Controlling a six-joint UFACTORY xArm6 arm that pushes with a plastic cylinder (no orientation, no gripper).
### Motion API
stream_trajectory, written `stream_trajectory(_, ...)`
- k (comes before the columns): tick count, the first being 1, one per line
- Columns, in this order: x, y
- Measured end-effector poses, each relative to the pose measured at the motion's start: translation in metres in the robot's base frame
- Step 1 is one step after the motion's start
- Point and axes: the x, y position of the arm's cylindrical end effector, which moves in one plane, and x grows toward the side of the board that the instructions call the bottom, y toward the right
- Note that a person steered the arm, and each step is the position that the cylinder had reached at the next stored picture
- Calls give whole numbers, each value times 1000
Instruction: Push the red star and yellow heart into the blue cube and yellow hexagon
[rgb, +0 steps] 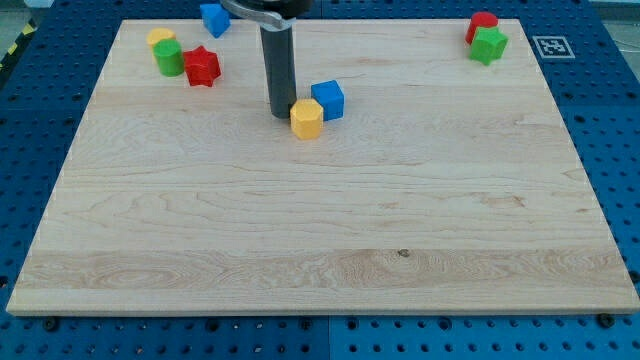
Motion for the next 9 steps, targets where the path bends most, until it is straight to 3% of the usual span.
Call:
stream_trajectory(1, 2, -30)
stream_trajectory(3, -13, -159)
stream_trajectory(4, -58, -198)
stream_trajectory(6, -157, -198)
stream_trajectory(7, -146, -155)
stream_trajectory(9, -60, -108)
